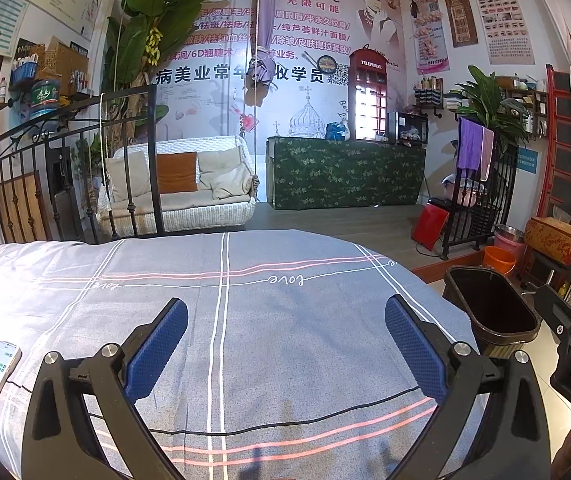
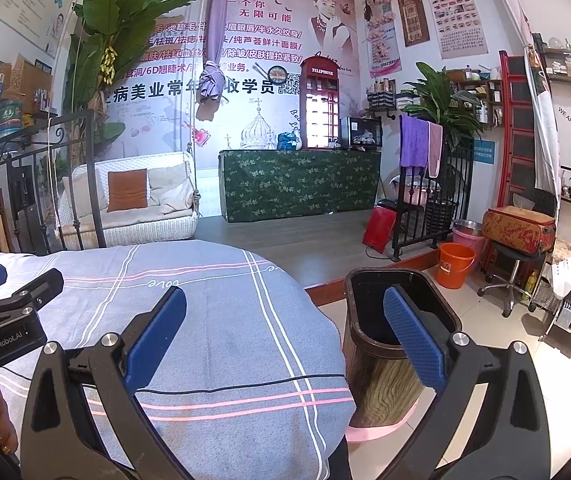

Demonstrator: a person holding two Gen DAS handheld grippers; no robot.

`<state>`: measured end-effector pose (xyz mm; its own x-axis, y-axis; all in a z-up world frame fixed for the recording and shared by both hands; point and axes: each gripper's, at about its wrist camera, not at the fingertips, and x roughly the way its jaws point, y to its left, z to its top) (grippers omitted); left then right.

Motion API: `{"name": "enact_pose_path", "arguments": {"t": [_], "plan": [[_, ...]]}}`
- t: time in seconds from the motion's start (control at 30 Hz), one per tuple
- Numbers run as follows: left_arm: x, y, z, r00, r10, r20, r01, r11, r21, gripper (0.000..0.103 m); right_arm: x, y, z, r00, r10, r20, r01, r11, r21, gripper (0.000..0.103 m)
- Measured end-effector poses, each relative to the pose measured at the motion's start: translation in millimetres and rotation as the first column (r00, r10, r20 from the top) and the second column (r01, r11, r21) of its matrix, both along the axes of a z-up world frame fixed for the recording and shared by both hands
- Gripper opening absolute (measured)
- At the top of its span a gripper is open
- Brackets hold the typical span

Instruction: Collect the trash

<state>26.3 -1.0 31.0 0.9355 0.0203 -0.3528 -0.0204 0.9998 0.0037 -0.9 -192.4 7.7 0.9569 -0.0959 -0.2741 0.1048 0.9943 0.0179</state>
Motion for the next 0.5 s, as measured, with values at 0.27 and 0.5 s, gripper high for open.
{"name": "enact_pose_path", "arguments": {"t": [0.27,0.5], "plan": [[0.1,-3.2,0.1,1.0,-0.002,-0.001,0.002,1.0,-0.002,0.098,-0.3,1.1,-0.5,1.0,0.001,-0.002,-0.001,1.0,0.002,0.098],[-1.0,-7.1,0.8,1.0,-0.005,-0.001,0.005,1.0,-0.002,0.098,-0.3,1.7,-0.6,1.0,0.001,-0.001,-0.001,1.0,0.002,0.098]]}}
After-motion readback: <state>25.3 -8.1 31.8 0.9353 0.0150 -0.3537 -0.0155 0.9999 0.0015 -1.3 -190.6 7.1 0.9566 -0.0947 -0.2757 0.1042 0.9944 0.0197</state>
